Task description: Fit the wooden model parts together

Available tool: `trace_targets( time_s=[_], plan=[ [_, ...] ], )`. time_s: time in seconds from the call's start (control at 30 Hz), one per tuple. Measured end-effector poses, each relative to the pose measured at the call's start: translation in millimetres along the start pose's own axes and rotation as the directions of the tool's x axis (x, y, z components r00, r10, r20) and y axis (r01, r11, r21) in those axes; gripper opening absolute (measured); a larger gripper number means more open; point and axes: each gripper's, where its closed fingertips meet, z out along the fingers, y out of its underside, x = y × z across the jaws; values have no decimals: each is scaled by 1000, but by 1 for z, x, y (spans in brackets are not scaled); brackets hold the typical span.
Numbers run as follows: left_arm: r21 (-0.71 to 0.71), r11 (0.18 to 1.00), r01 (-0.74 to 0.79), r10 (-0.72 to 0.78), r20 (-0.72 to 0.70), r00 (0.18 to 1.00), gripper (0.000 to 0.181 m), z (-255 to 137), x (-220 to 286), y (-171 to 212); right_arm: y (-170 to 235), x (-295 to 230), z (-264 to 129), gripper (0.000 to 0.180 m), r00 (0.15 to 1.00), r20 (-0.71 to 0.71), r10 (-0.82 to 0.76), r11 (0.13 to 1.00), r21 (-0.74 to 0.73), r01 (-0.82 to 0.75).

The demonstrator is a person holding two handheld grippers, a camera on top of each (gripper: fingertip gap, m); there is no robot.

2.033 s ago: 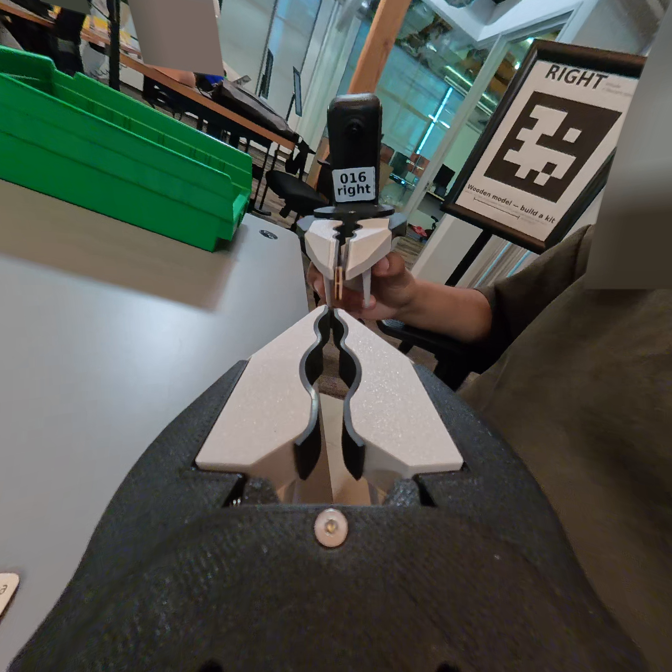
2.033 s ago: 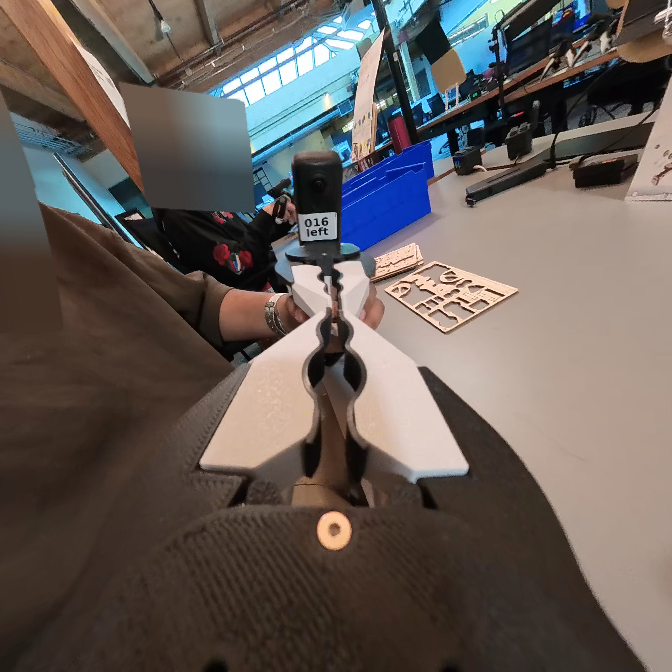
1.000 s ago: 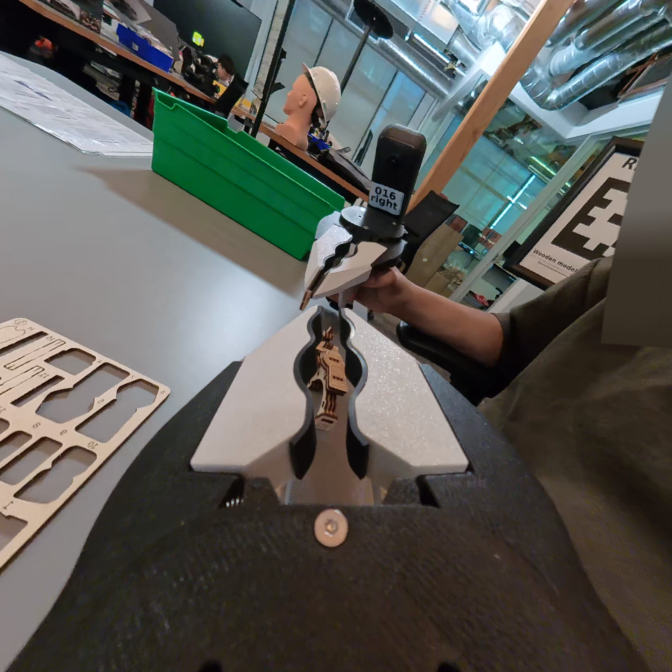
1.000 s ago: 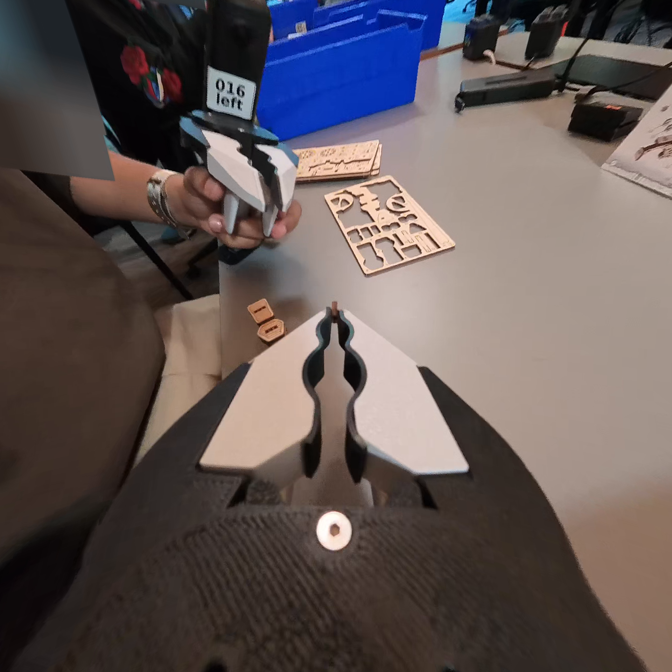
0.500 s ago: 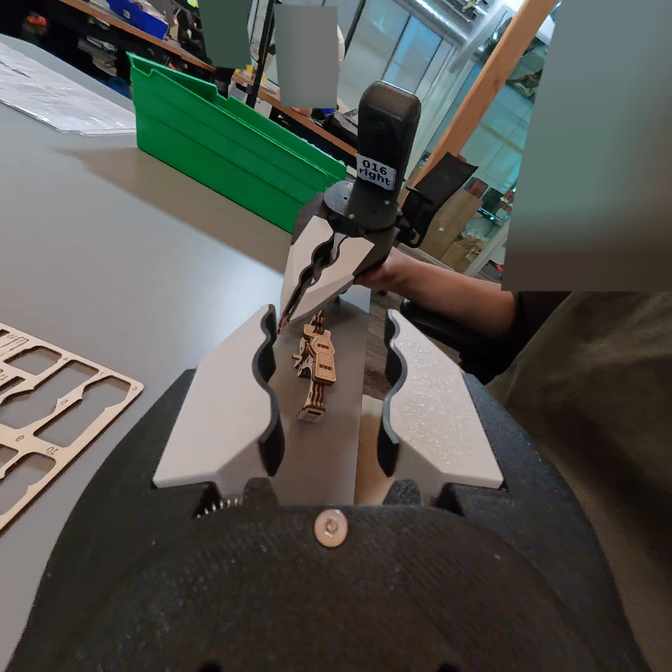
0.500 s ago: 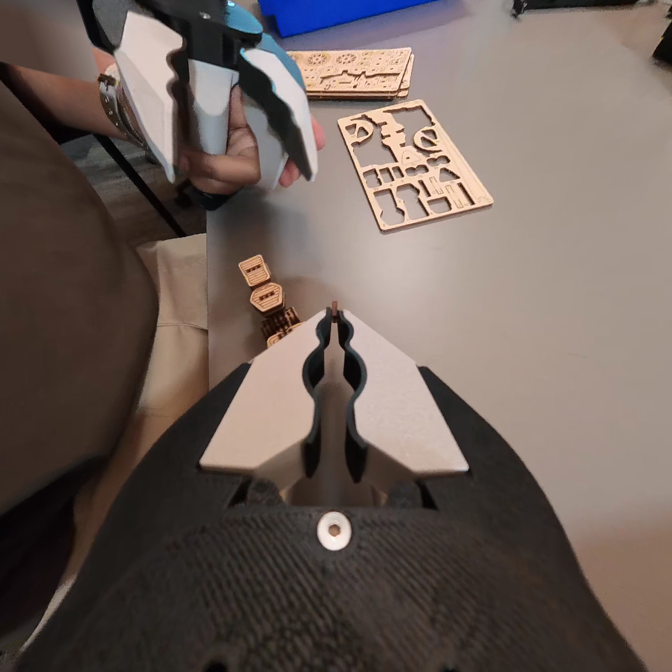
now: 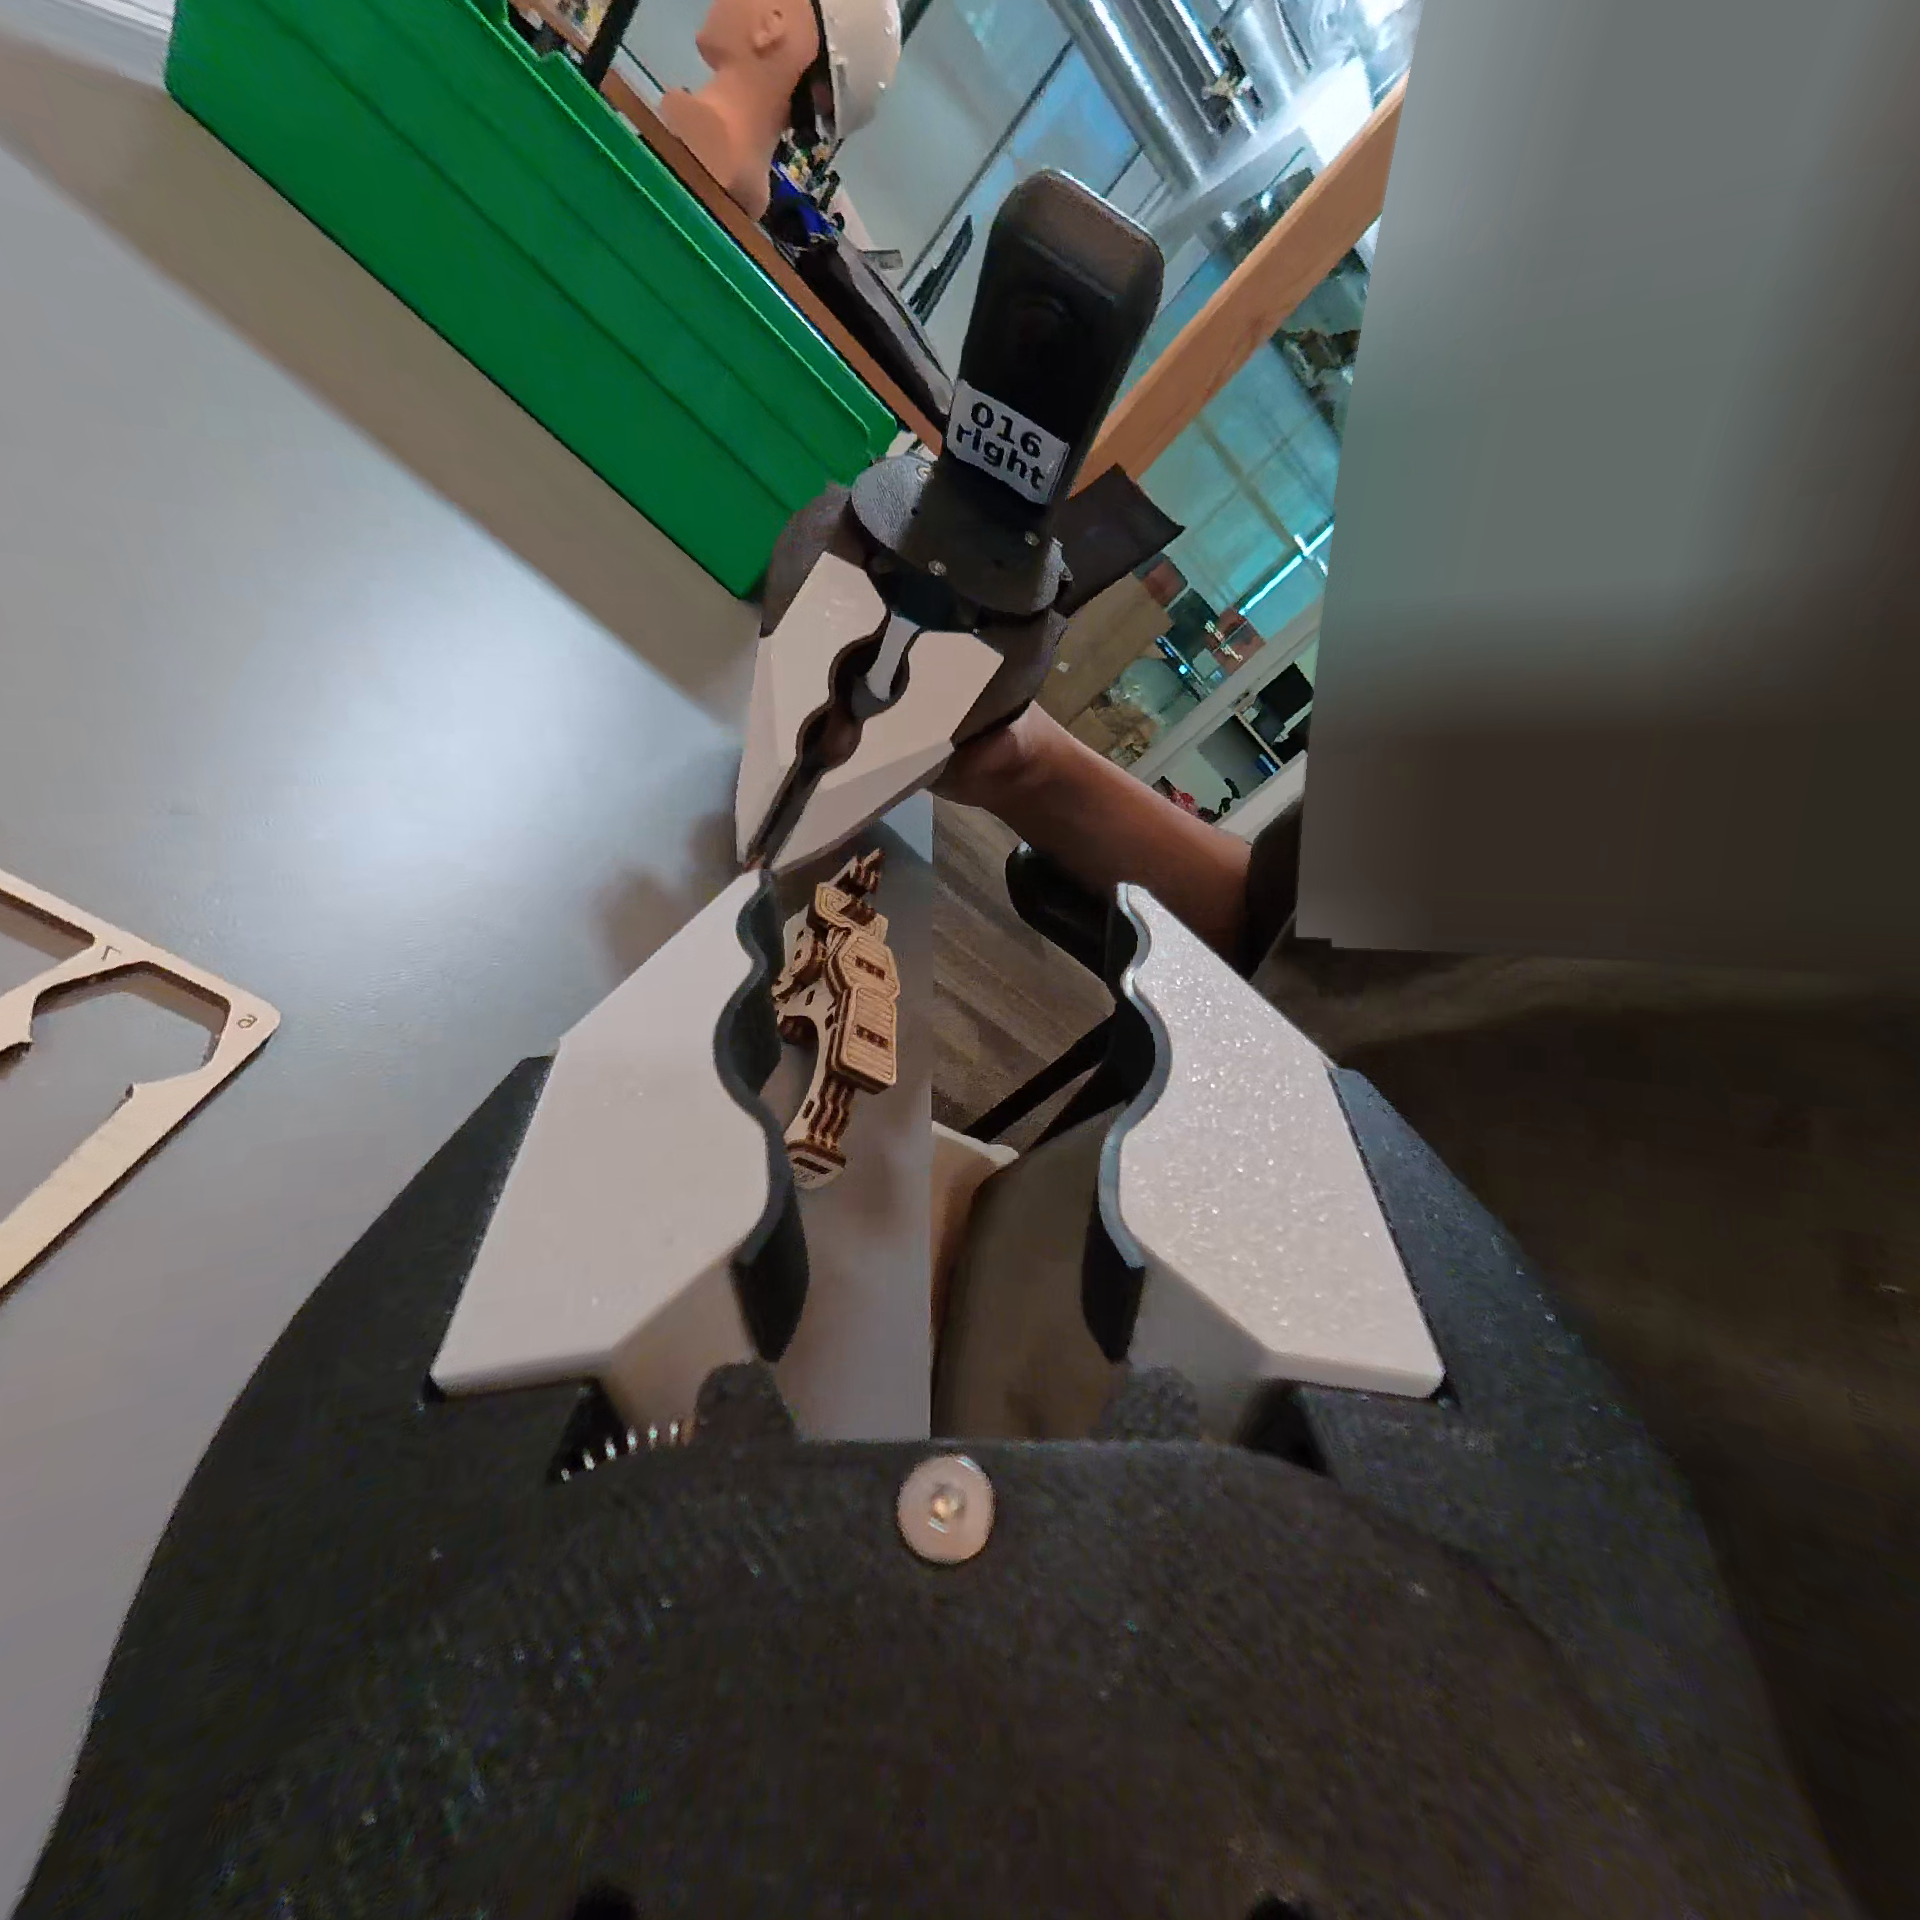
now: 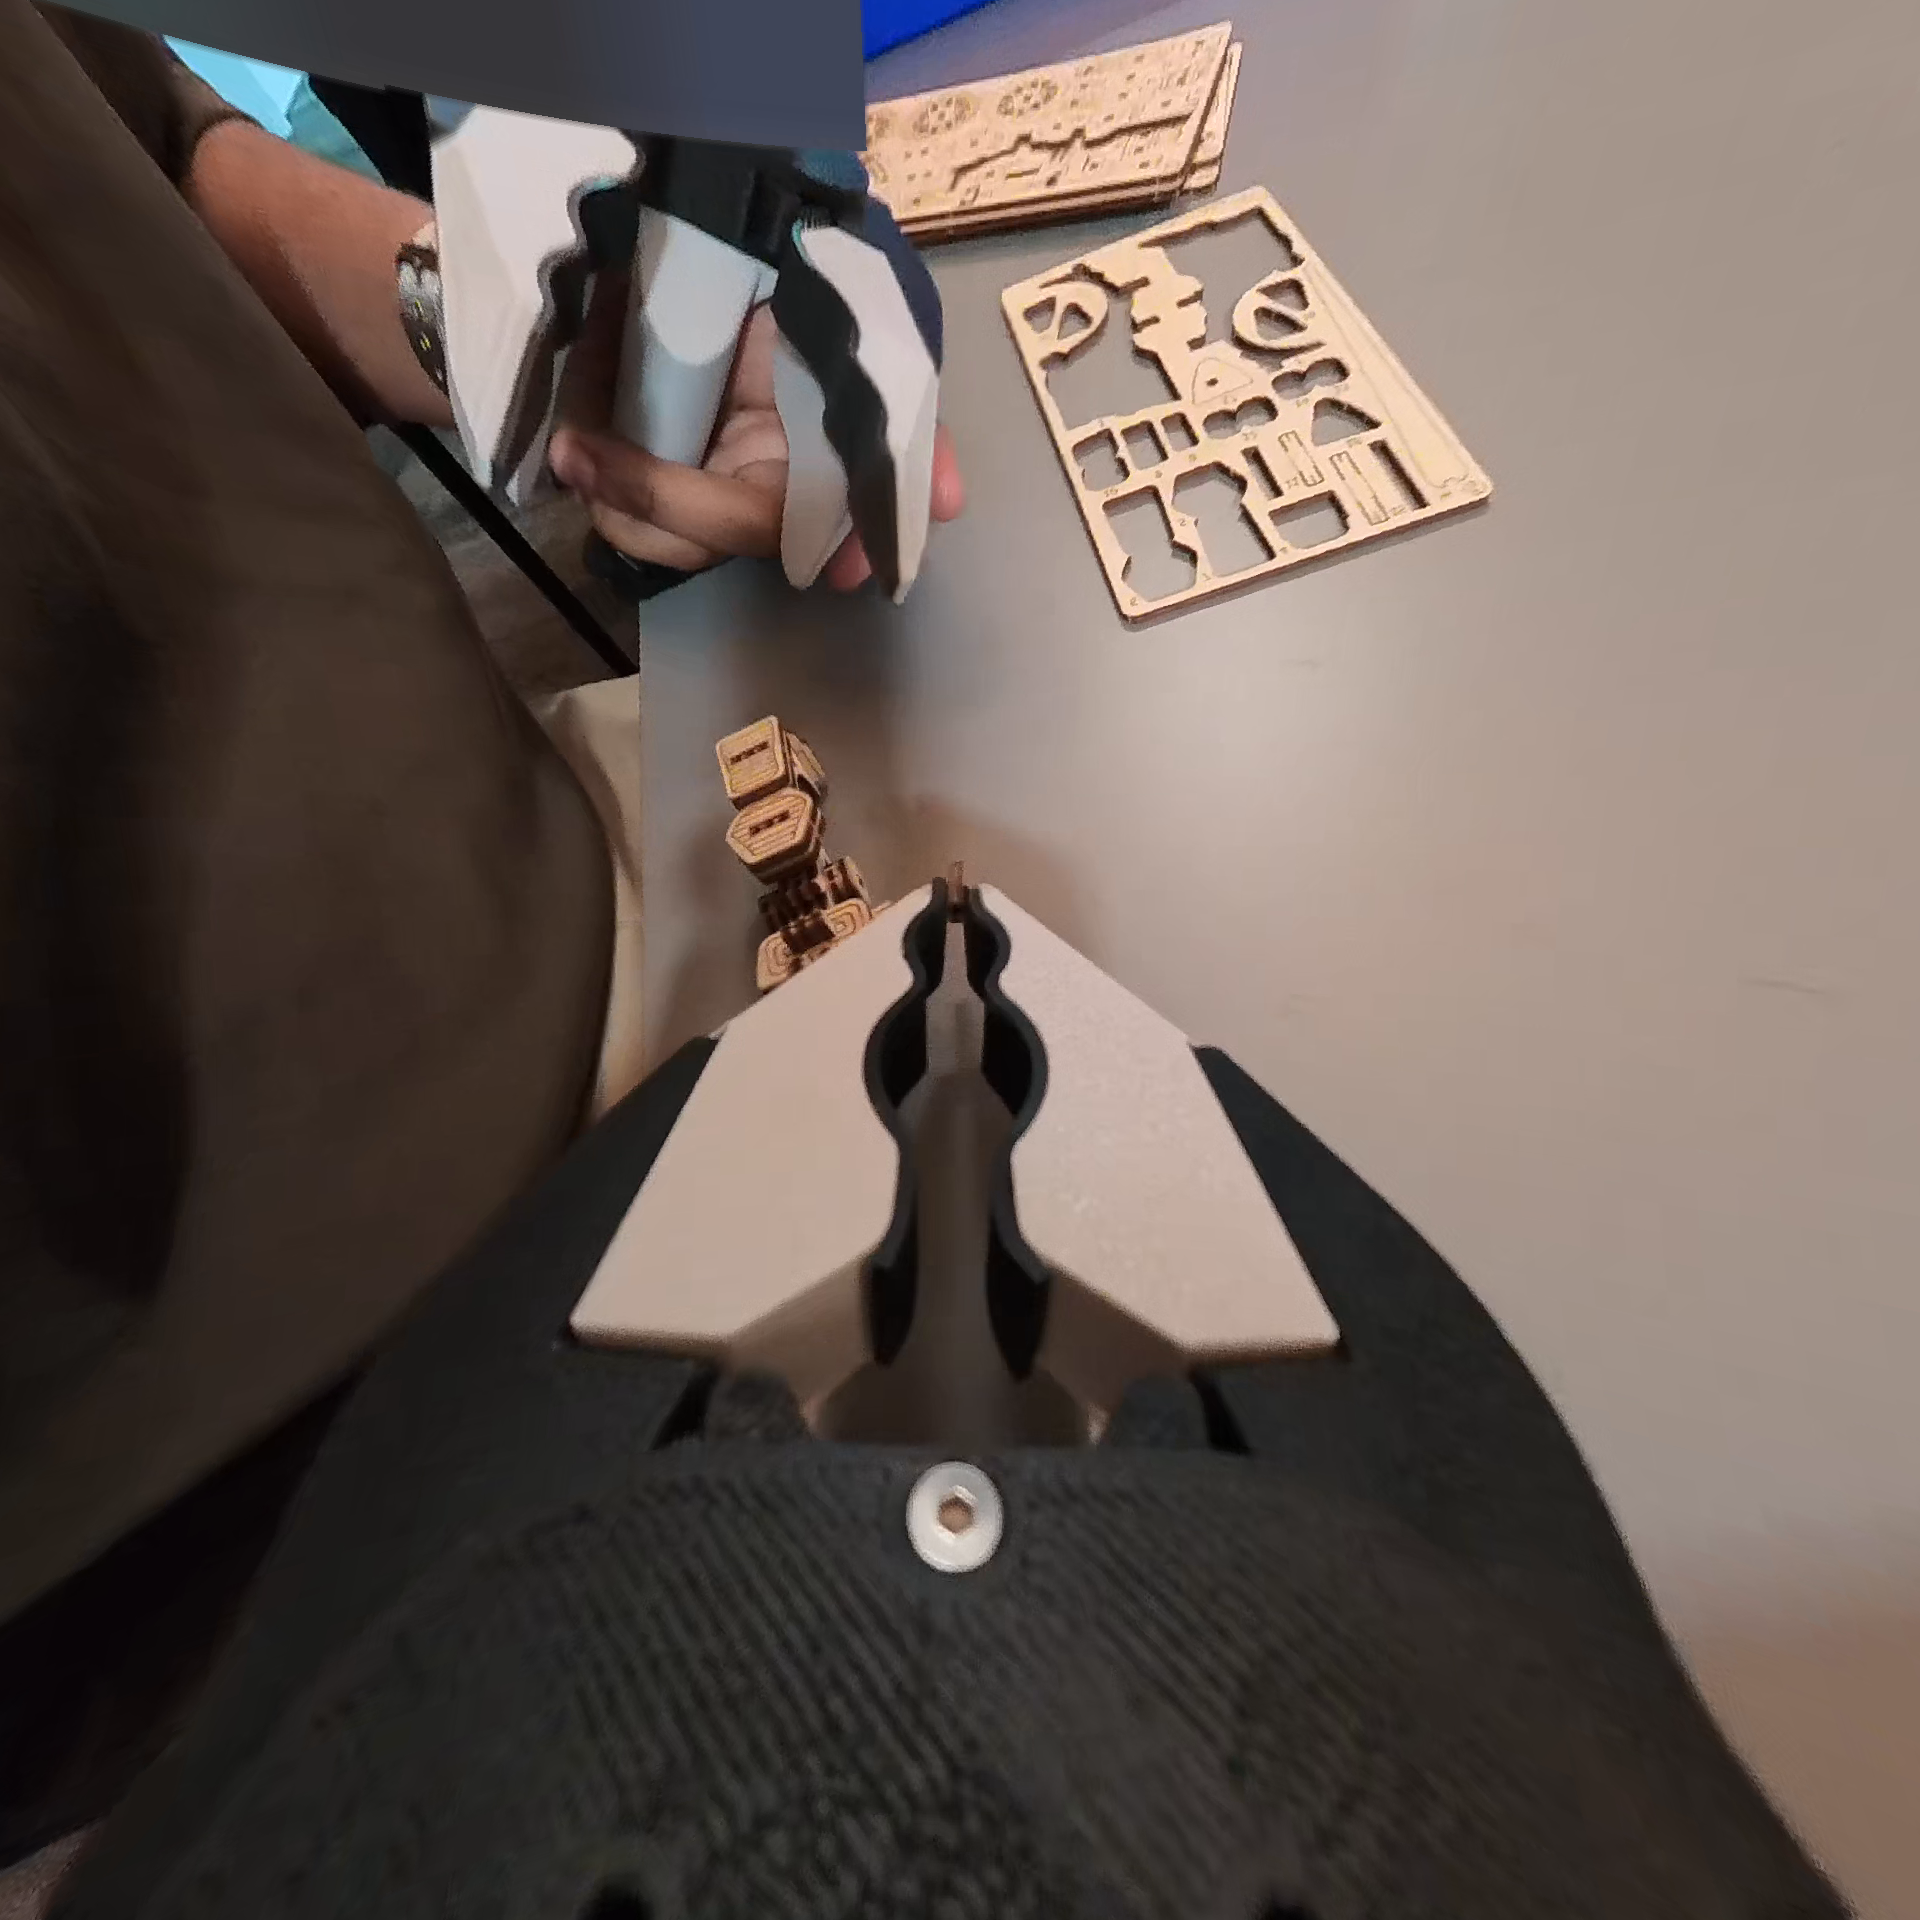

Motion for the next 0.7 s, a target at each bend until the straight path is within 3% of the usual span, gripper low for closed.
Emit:
trace_targets(
  time_s=[0.7],
  plan=[
    [13,999,51,-51,-5,999,57,-1,-5,-2,-9,5,-8,2,998,21,63,995,73,-64]
  ],
)
